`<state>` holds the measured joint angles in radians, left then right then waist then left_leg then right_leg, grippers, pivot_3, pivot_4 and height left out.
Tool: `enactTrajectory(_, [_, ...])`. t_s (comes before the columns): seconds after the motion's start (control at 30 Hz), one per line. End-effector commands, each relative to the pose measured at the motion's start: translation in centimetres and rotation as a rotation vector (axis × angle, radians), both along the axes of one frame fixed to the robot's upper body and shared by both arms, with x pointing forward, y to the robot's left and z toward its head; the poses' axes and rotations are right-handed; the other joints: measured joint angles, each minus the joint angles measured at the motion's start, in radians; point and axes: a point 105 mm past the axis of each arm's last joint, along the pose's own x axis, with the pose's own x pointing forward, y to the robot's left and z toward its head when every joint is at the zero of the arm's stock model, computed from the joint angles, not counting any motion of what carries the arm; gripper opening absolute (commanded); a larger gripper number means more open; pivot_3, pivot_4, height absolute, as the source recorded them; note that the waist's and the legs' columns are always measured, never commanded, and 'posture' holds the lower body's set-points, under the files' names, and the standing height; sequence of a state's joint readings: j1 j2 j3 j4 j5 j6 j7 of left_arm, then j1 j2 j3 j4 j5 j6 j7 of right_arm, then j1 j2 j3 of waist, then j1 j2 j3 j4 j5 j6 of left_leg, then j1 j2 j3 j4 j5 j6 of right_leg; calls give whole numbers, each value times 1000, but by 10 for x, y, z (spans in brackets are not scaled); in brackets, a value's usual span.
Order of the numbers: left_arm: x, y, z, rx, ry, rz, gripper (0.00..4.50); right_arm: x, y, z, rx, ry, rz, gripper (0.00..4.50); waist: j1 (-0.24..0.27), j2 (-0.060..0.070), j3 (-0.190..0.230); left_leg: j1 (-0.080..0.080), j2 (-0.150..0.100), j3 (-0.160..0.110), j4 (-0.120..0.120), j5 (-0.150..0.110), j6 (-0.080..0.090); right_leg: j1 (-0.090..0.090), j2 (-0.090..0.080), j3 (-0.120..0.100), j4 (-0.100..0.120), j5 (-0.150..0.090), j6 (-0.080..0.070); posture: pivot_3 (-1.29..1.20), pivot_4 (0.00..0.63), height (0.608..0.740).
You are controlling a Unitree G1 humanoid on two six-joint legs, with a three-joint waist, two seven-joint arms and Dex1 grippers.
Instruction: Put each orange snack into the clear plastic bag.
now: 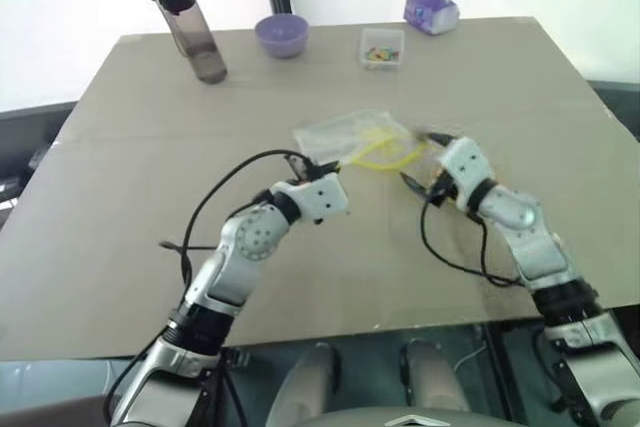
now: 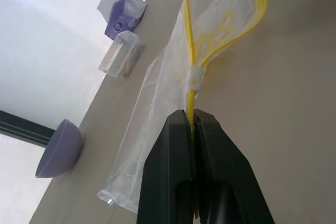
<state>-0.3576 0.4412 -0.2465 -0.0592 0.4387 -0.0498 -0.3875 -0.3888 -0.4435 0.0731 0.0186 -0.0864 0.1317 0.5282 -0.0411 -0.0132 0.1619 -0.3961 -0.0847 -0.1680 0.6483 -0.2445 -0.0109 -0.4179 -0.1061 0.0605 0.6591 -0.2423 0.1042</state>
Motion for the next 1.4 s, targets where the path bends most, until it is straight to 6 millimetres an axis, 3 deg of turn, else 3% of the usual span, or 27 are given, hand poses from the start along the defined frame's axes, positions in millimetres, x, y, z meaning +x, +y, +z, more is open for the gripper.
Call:
enactTrajectory(0.03, [0,-4,10,-11,-38,-17,0,-7,-36,17,125,59,-120,4454,2,0,0,0,0,0,0,0,0,0,0,0,0,0,0,0,150,740])
enactTrajectory(0.13, [1,-3,9,-9,-37,-19,0,-16,-55,12,206,150,-186,4454,5,0,0,0,0,0,0,0,0,0,0,0,0,0,0,0,150,740])
enactTrajectory(0.27, [1,-4,8,1,-35,-28,0,-29,-65,2,323,280,-231,4454,4,0,0,0,0,1,0,-1,1,0,0,0,0,0,0,0,150,740])
enactTrajectory(0.57, [1,-6,8,4,-35,-41,0,-42,-50,-24,391,473,-200,4454,4,0,0,0,0,1,0,-1,1,1,0,0,0,0,0,0,150,740])
enactTrajectory(0.77, [1,-7,7,8,-32,-43,0,-40,-44,-25,379,475,-161,4454,4,0,0,0,0,1,1,-1,1,1,0,0,0,0,0,0,150,740])
enactTrajectory(0.9, [0,-8,7,7,-33,-44,0,-36,-40,-20,403,456,-137,3136,3,0,0,0,0,1,1,-1,1,1,0,0,0,0,0,0,150,740])
enactTrajectory(1.1, [0,-9,7,6,-34,-43,0,-36,-38,-14,450,461,-116,121,6,0,0,0,0,1,1,-1,1,1,0,0,0,0,0,0,150,740])
enactTrajectory(1.4, [1,-11,6,5,-35,-51,0,-53,-5,20,893,686,121,50,5,0,0,0,0,0,1,-1,2,1,0,0,0,0,0,0,150,740])
